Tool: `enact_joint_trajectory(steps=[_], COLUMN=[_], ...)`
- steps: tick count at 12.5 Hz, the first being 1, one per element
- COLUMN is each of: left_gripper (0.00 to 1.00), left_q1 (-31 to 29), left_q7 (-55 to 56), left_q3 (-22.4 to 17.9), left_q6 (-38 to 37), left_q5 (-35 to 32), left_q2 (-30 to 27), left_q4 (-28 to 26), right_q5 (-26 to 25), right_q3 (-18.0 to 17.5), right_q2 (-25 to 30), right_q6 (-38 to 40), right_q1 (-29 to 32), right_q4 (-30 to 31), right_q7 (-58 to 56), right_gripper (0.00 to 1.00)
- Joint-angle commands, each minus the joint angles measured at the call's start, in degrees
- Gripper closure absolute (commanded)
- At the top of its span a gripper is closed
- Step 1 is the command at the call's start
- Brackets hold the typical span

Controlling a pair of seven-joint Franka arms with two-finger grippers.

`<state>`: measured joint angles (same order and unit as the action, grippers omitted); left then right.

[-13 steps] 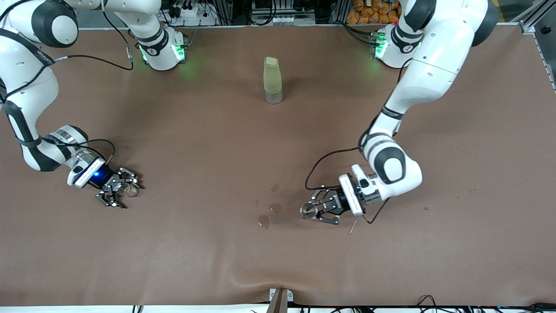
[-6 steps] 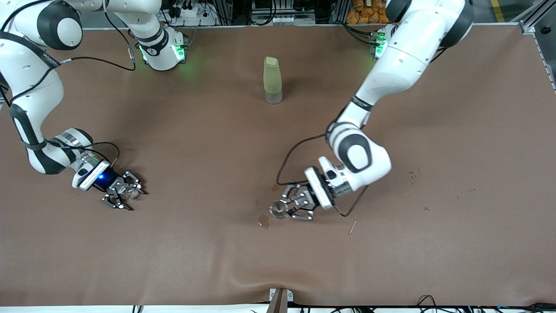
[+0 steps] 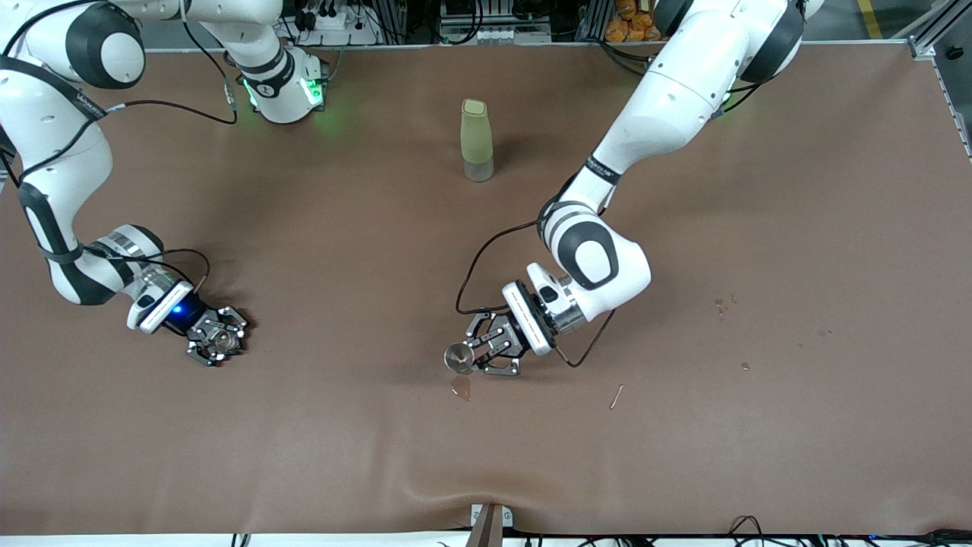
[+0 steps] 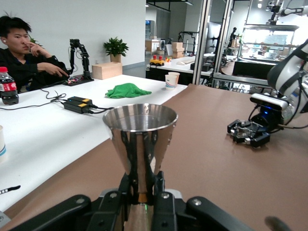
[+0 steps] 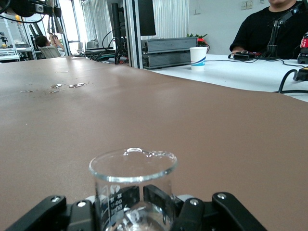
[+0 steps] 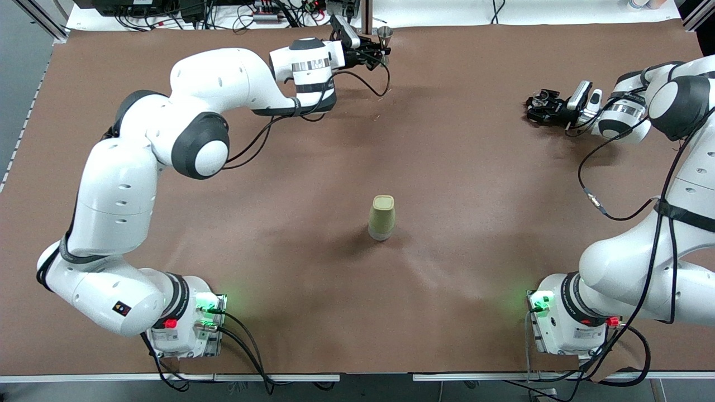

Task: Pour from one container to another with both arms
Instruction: 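Lift the jigger with the left gripper while the right gripper lifts the beaker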

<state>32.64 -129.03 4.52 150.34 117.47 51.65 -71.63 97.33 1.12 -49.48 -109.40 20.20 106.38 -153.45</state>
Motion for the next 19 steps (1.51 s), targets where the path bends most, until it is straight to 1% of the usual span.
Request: enact_joint_trajectory(steps=[1,3,5,7,9,10,14,16,19], left_gripper=[1.0,1.0,1.0,1.0,1.0,1.0,1.0,1.0,1.0], left_q1=[3.83,5.33,6.29,9.27,9.64,9.81,10.34,10.34,10.34], left_q7=[0.18,0.18,0.18,0.18,0.18,0.09,0.0,-0.08,-0.08], left_q3=[-4.06,-5.04,-5.48,-8.98,-10.31,-10.32,-10.23,-9.88,-10.23], left_q6=[1.8,1.97,2.5,3.99,3.99,3.99,3.99,3.99,3.99], left_q5=[2.94,3.03,5.12,6.1,7.42,7.42,7.51,7.6,7.51], left_q2=[2.4,2.84,3.19,3.72,3.72,3.72,3.72,3.63,3.72], left_q4=[5.09,5.53,5.97,8.16,9.57,9.93,10.02,10.02,10.02], right_q5=[1.37,1.37,1.37,1.46,1.37,0.85,0.14,-0.12,-0.03], right_q3=[0.2,0.11,0.02,-0.24,-0.24,-0.24,0.28,0.2,-0.07], right_q2=[-0.62,-0.36,-0.18,0.87,2.36,3.06,3.42,3.42,3.42], right_q6=[2.61,4.8,7.26,9.46,10.26,10.18,9.21,5.02,-1.14], right_q1=[-0.25,-0.34,-0.69,-0.69,-0.78,-1.13,-7.35,-11.66,-18.86], right_q4=[-1.7,-2.58,-4.24,-5.21,-7.05,-8.54,-18.2,-22.07,-26.21], right_q7=[-0.71,-0.62,-0.36,0.35,2.18,5.41,18.25,23.18,31.44], right_gripper=[1.0,1.0,1.0,1.0,1.0,1.0,1.0,1.0,1.0])
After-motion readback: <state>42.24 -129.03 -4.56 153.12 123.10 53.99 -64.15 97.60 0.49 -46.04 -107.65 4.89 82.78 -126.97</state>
